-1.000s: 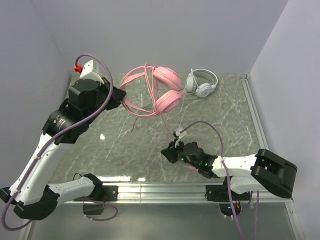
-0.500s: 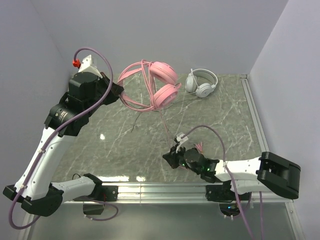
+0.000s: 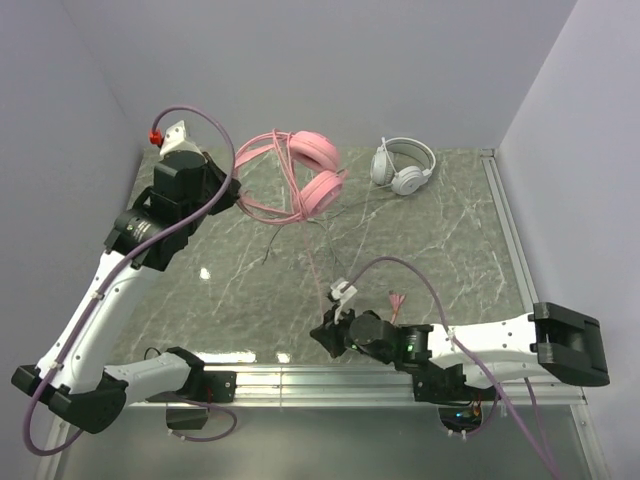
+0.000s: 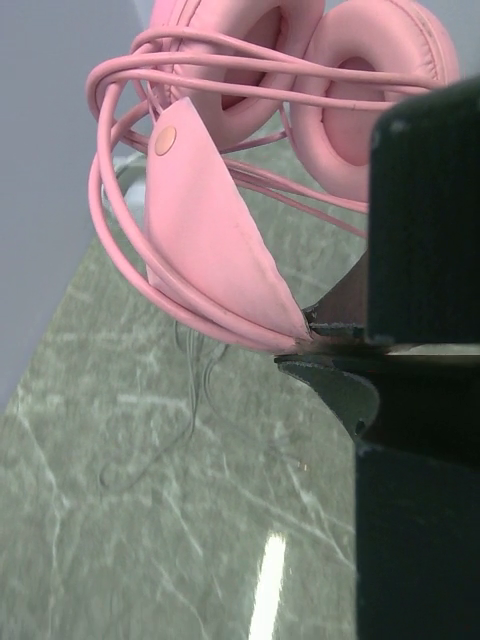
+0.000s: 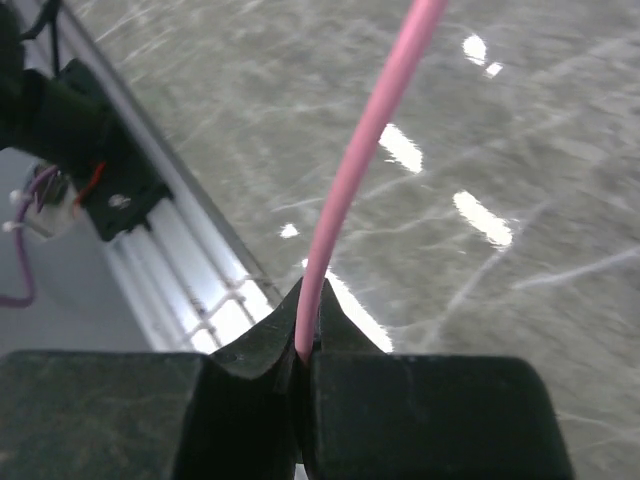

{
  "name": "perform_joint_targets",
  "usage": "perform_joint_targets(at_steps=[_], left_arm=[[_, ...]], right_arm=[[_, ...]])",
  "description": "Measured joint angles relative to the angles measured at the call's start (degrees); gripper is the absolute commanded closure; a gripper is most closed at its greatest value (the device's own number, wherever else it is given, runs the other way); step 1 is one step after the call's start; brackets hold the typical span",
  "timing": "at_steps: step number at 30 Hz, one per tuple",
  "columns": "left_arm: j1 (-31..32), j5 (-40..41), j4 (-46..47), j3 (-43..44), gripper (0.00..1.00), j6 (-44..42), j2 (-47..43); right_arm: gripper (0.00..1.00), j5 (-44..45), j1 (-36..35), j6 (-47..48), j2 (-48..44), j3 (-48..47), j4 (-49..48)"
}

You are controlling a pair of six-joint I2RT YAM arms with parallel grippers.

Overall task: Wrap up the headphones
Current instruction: Wrap the headphone cable with the right arm

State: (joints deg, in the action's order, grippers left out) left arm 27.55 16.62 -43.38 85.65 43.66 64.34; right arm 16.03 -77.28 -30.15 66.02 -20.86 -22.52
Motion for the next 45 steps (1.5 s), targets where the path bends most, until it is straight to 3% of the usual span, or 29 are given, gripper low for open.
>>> perform_joint_targets(at_steps=[8,17,26,37,45], left_arm=[[-0.3,9.7,0.7,-5.1,1.00,-0.6,-0.2],[-0.3,14.1,2.3,-8.1,1.00,-5.6,-0.6],[3.9,16.2,3.1,-9.5,1.00,-10.7,1.4],[16.0,26.1,2.9,-10.0,1.00,-17.5,4.0],[18.6,21.5,6.4,-15.6,1.00,-24.0,4.0]], right_arm=[[1.00,3.0,-7.0,-0.3,0.4,-15.3,19.2],[1.00,10.4,-7.3,-1.0,-9.3,-28.0,41.3],[1.00,23.2,-5.4,-1.9,-9.7,-40.1,59.6],[1.00,27.7,3.8,7.3,-6.7,-44.7,62.8],[1.00,28.8,8.4,15.0,-2.5,-45.8,59.5]])
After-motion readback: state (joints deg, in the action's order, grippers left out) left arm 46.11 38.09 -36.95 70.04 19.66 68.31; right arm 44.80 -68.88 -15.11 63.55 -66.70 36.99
